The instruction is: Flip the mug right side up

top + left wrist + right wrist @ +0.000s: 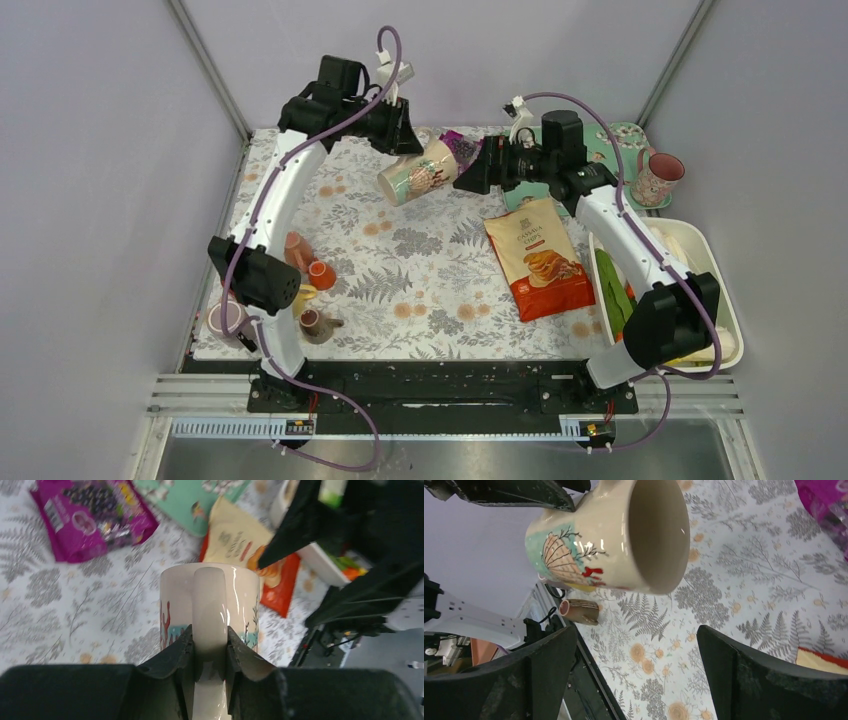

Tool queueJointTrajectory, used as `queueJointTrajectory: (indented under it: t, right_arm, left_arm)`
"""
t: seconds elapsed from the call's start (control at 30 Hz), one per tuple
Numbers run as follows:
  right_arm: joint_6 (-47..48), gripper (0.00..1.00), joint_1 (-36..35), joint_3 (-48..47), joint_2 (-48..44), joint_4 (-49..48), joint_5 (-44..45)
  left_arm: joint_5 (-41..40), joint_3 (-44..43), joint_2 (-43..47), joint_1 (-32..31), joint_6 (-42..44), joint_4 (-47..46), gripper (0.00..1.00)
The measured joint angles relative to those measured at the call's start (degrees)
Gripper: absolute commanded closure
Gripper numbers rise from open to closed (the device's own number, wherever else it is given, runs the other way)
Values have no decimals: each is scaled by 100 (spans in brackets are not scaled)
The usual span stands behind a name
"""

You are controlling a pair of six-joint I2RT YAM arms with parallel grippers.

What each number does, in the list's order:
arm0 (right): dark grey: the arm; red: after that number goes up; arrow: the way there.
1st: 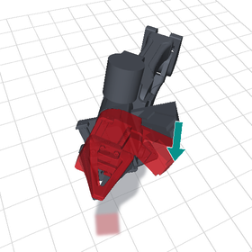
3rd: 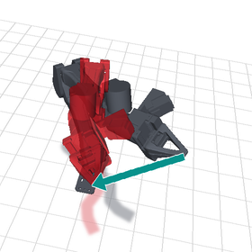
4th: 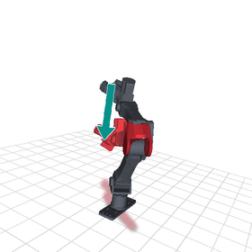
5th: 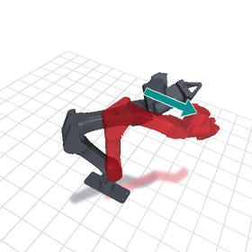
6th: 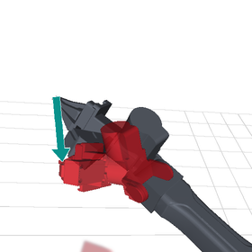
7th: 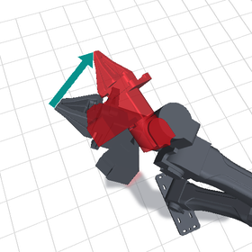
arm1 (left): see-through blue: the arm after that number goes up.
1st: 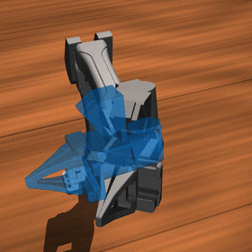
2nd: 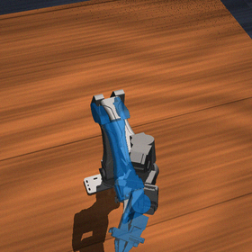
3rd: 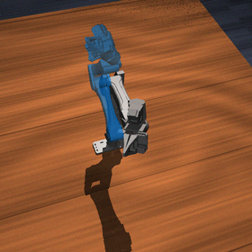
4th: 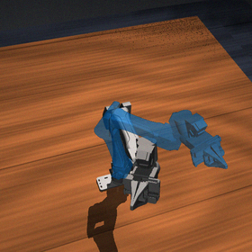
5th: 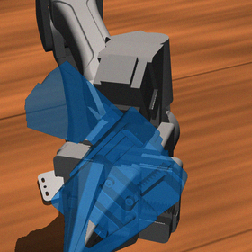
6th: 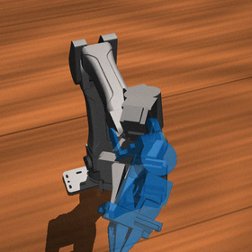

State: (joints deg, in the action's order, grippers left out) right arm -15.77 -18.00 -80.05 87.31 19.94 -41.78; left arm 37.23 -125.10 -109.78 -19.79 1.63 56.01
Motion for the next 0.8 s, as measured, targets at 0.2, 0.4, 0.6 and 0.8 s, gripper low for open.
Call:
queueJointTrajectory:
  t: [0.2, 0.4, 0.6, 0.8]
  right_arm:
    - [-236, 0, 4, -63, 17, -737, -503]
    - [-461, 11, 4, -103, 79, -1255, -809]
    - [-841, 86, -52, -118, 197, -1963, -1320]
    - [-1445, 100, -17, -240, 267, -2277, -1856]
  left_arm:
    - [802, -85, 234, -17, -592, -595, 100]
    - [1032, -87, 234, -98, -741, -680, 100]
    - [1099, -87, 216, -160, -874, -817, 100]
    - [1128, -87, 149, -105, -833, -1250, 9]
